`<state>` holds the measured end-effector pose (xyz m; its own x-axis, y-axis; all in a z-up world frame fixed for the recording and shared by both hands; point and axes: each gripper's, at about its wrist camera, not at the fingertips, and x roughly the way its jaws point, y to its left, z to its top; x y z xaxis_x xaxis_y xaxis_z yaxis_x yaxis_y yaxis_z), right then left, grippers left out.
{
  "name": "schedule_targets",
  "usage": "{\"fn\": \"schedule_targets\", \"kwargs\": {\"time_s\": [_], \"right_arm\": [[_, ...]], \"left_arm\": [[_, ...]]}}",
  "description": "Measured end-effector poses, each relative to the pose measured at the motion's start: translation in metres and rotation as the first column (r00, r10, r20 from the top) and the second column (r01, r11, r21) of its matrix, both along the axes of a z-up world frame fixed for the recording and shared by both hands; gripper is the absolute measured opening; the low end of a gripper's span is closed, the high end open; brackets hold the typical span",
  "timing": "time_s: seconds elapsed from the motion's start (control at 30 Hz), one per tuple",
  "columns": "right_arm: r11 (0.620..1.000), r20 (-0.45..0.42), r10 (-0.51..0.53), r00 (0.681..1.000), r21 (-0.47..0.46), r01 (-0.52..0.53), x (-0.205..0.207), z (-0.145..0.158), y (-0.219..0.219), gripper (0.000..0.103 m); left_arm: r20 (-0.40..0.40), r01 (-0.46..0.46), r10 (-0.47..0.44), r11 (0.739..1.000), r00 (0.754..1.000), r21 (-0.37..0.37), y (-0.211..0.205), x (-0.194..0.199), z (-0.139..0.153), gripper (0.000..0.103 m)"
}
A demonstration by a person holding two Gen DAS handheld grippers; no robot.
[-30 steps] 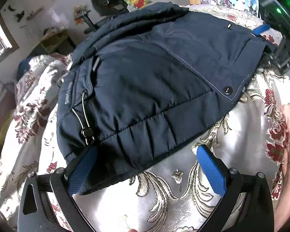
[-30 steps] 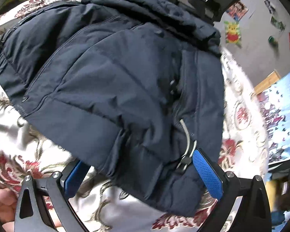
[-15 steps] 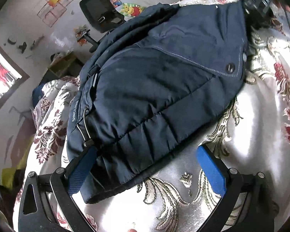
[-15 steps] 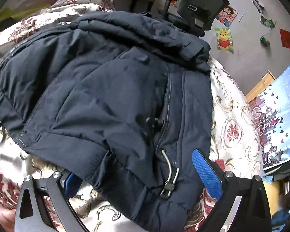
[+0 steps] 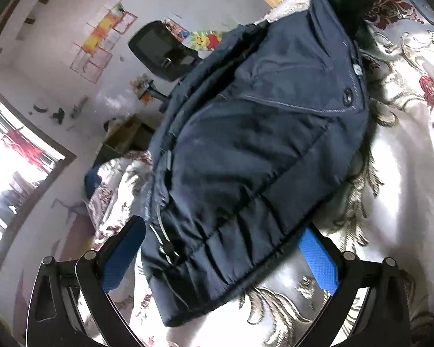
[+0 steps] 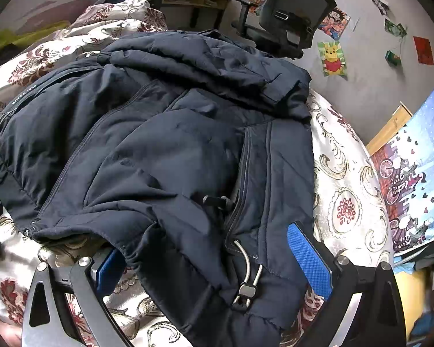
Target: Fold large clothes
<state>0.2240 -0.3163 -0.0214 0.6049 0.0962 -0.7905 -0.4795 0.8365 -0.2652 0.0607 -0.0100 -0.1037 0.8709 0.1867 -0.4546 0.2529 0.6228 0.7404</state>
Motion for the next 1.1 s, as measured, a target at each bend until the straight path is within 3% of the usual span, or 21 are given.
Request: {"fn": "schedule_targets", "kwargs": {"time_s": [0.03,0.13,0.3,0.43,0.5,0.57,0.73,0.8,0.97,1.1], "right_arm": [[1.000,-0.002,-0.003,1.000,0.002,0.003,0.000,0.000,-0.001,0.102],[1.000,-0.017,-0.021,1.000,0.010,0.022,-0.002,-0.002,-0.006,0.102],[0.998,-0.057,-0.051,0.997,0.023,0.053,-0.008,-0.010,-0.018,0.102],[0.997,-0.082,-0.079,0.993,0.015,0.080,-0.020,-0.021,-0.028,0.092],[0.997,-0.112,-0.075,0.991,0.012,0.077,-0.026,-0.029,-0.029,0.079],[0.998,-0.109,-0.059,0.992,-0.005,0.058,-0.032,-0.033,-0.027,0.059],[0.997,-0.041,-0.055,0.998,0.046,0.056,-0.035,-0.019,-0.026,0.038],[0.997,-0.021,-0.036,0.999,0.074,0.037,-0.036,-0.012,-0.023,0.021],[0.994,0.024,-0.026,0.999,0.110,0.023,-0.035,0.004,-0.013,0.013],[0.983,0.081,-0.051,0.995,0.180,0.035,-0.029,0.028,-0.016,0.010]], "left_arm": [[0.009,0.003,-0.003,1.000,1.000,-0.017,0.001,0.001,0.004,0.092],[-0.027,0.025,-0.027,0.996,0.999,-0.088,0.005,0.002,0.013,0.065],[-0.058,0.047,-0.054,0.993,0.997,-0.106,-0.004,-0.005,0.016,0.037],[-0.115,0.012,-0.032,0.985,0.993,-0.173,-0.004,0.000,0.022,0.028],[-0.137,-0.008,-0.020,0.979,0.990,-0.204,-0.004,0.004,0.024,0.025],[-0.146,-0.023,-0.011,0.974,0.989,-0.226,-0.006,0.007,0.028,0.022],[-0.173,-0.048,-0.003,0.956,0.985,-0.290,-0.006,0.011,0.042,0.014],[-0.190,-0.062,-0.004,0.940,0.982,-0.335,-0.005,0.013,0.050,0.011],[-0.213,-0.098,0.008,0.903,0.977,-0.418,-0.003,0.021,0.076,0.007],[-0.158,-0.082,0.009,0.883,0.987,-0.462,-0.003,0.021,0.107,0.005]]}}
